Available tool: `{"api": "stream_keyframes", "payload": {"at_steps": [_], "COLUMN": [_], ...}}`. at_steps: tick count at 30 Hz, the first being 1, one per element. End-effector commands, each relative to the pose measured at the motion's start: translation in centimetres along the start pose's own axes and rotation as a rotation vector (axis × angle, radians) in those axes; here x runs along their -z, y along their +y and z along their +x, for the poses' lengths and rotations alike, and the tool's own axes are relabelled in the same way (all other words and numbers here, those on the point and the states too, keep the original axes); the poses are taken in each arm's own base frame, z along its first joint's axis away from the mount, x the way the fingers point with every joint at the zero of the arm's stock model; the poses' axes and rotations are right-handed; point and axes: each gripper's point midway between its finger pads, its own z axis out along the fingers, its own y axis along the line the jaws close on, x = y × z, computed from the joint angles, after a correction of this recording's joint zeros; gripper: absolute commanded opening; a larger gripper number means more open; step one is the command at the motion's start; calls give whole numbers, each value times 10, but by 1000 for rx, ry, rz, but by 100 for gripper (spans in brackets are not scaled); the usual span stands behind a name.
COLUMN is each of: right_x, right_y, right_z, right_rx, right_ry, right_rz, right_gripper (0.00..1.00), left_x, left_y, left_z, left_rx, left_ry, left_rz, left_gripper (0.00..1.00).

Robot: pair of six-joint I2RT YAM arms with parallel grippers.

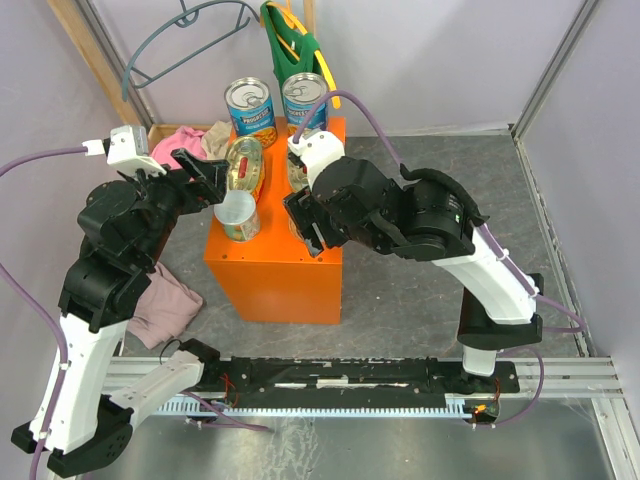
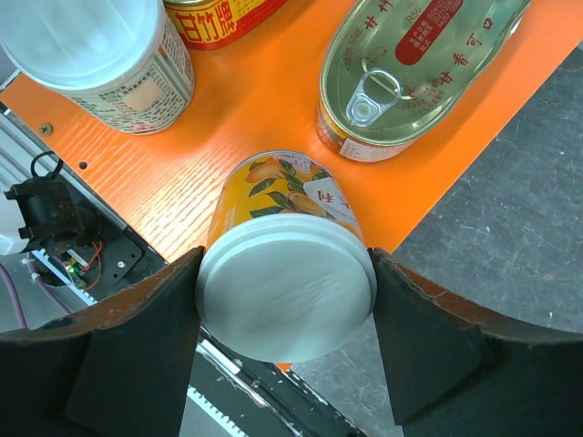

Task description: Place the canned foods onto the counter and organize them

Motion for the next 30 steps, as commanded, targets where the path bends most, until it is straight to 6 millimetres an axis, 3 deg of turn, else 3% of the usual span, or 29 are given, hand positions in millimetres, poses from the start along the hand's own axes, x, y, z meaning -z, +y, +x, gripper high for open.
{"api": "stream_keyframes", "payload": {"at_steps": [1, 10, 17, 30], "right_x": [9, 10, 13, -2], "right_y": [0, 1, -4, -1], "right_z": [-7, -6, -10, -7], "right_rx": [-16, -20, -28, -5], "right_ry": [-31, -31, -52, -49], "right_rz": [-27, -32, -16, 9], "right_gripper": [76, 87, 88, 69], "left_x": [0, 1, 2, 7], "left_y": [-9, -9, -10, -6], "left_z": [-9, -9, -12, -12], "left_rx": [41, 45, 41, 44], "left_ry": [-31, -31, -37, -46], "left_rz": [35, 38, 39, 25], "left_gripper": [87, 87, 87, 86]}}
